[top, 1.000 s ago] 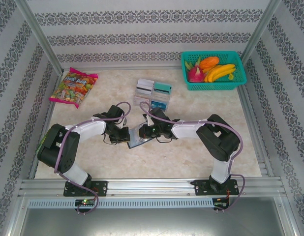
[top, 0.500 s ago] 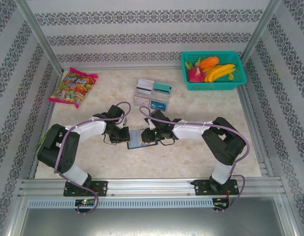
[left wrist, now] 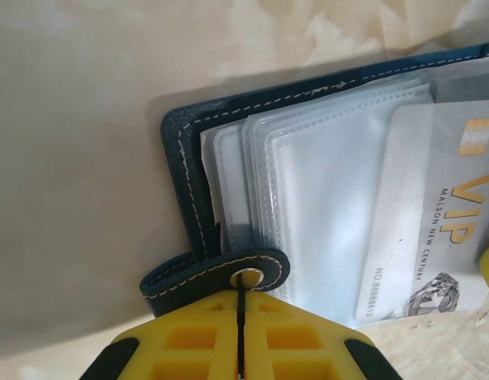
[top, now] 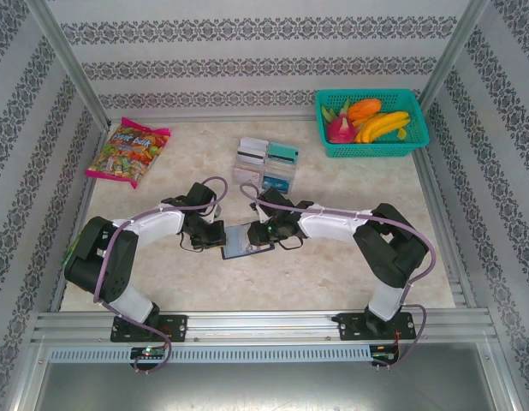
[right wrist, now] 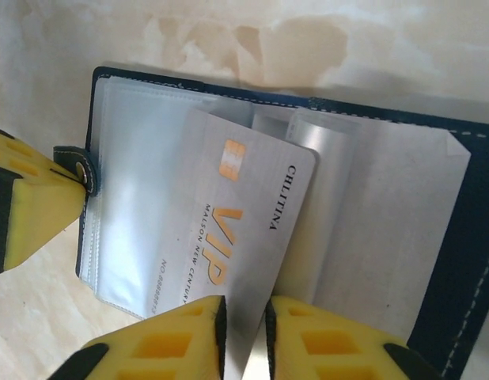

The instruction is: Put the credit cards into the card holder

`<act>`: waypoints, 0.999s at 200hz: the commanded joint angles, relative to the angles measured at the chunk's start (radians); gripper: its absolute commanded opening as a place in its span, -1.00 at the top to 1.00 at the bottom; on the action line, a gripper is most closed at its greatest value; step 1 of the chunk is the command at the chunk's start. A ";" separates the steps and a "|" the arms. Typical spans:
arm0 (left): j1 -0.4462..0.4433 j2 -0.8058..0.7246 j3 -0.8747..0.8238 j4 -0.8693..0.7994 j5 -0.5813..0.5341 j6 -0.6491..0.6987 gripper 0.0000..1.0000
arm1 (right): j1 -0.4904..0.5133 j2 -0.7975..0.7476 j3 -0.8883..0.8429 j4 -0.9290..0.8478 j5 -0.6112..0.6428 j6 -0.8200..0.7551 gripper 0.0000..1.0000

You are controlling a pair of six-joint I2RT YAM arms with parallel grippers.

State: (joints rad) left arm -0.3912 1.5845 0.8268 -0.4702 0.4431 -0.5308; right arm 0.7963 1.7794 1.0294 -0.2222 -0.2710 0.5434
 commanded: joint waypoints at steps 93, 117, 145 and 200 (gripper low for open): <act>-0.005 -0.003 0.014 0.018 0.001 -0.001 0.81 | 0.039 0.116 0.117 -0.021 -0.039 -0.055 0.71; -0.005 -0.002 0.015 0.019 0.003 -0.002 0.82 | 0.049 0.130 0.135 -0.025 -0.050 -0.058 0.71; -0.005 0.000 0.012 0.022 0.005 -0.003 0.84 | 0.053 0.145 0.141 -0.009 -0.076 -0.051 0.70; -0.005 -0.006 0.019 0.015 -0.002 -0.002 0.85 | 0.051 0.150 0.130 0.007 -0.104 -0.041 0.59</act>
State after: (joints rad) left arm -0.3912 1.5845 0.8268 -0.4679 0.4427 -0.5308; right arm 0.8352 1.9171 1.1484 -0.2283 -0.3271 0.5163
